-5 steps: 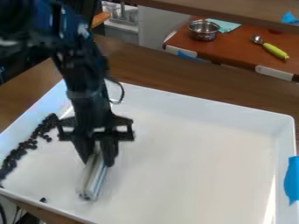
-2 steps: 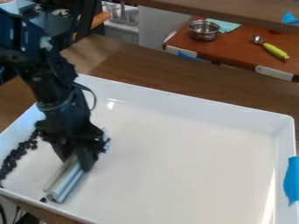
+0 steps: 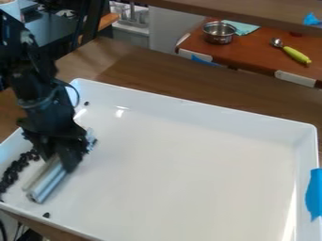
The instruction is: Sweep into pile
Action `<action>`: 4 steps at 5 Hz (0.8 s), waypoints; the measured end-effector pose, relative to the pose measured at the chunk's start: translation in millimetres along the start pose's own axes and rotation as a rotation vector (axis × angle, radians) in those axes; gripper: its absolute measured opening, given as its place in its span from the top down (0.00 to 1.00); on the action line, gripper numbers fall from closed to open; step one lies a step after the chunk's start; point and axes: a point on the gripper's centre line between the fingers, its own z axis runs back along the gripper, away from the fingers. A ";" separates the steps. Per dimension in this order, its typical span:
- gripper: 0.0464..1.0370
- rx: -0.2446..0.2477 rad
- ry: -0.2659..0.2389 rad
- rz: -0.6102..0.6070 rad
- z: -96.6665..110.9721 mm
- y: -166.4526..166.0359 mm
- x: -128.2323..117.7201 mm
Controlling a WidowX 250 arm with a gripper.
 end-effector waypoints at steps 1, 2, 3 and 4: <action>0.66 -0.007 0.007 0.022 2.0 2.0 -2.2; 0.66 -0.064 0.040 0.079 24.2 -18.9 0.8; 0.66 -0.076 0.055 0.097 45.2 -68.2 16.9; 0.66 -0.026 0.074 0.098 48.7 -115.1 27.5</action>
